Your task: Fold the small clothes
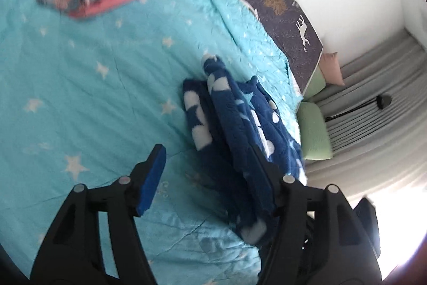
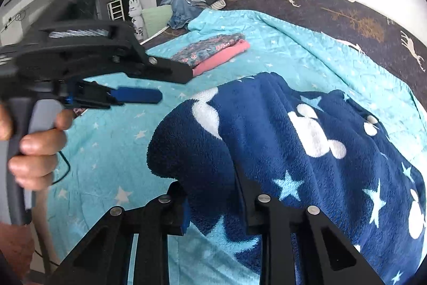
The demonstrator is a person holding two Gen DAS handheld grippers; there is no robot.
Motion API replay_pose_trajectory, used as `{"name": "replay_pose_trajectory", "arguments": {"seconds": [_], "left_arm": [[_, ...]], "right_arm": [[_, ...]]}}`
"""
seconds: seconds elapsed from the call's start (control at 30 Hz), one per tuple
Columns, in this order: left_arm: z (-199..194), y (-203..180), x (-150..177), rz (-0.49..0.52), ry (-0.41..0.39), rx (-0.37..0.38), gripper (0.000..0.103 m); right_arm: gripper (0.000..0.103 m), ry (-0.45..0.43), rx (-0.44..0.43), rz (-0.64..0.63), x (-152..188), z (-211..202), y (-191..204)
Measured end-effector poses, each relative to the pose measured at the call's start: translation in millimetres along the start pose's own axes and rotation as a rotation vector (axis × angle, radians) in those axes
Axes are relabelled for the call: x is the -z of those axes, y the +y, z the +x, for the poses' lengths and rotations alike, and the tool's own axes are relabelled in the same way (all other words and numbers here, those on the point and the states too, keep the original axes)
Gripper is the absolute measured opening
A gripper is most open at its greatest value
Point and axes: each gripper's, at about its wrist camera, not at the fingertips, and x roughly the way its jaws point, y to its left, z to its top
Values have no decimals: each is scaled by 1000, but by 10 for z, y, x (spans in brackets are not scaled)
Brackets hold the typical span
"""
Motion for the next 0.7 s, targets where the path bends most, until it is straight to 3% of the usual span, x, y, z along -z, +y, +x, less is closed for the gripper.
{"name": "replay_pose_trajectory", "arguments": {"seconds": [0.2,0.43,0.47,0.63,0.7], "left_arm": [[445,56,-296,-111,106,134,75],[859,-117,-509,-86,168,121,76],[882,-137,-521,-73,170,119,74],[1022,-122,-570,-40,213,90,34],[1038,-101,-577,-46,215,96,28]], "right_arm": [[27,6,-9,17,2,31,-8],[27,14,-26,30,-6,57,-64],[27,16,-30,33,-5,62,-72],[26,19,-57,61,9,66,-123],[26,17,-65,73,17,57,-137]]}}
